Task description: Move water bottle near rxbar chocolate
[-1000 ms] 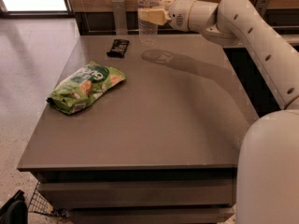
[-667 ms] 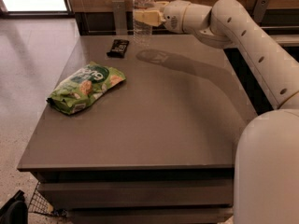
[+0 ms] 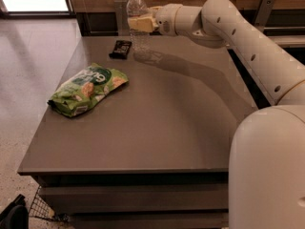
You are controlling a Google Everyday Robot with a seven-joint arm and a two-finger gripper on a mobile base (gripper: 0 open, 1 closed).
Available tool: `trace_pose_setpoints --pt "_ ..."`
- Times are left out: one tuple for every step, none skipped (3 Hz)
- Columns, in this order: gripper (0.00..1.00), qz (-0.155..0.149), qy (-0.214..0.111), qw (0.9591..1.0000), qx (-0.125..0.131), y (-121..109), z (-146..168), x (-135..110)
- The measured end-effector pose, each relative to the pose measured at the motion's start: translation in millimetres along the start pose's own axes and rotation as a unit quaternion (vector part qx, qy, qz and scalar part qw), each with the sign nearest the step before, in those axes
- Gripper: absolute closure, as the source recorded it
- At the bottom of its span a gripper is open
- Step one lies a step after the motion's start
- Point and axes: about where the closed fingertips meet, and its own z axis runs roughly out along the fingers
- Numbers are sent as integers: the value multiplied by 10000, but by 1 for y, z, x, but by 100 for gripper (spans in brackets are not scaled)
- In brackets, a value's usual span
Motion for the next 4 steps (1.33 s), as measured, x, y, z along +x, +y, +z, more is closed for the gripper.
trace_pose_setpoints --pt "100 28 133 9998 123 -12 5 15" --pt "100 105 193 9996 175 -22 13 26" --pt "100 163 199 9994 216 -26 14 32" --pt "100 386 94 9986 340 -32 7 45"
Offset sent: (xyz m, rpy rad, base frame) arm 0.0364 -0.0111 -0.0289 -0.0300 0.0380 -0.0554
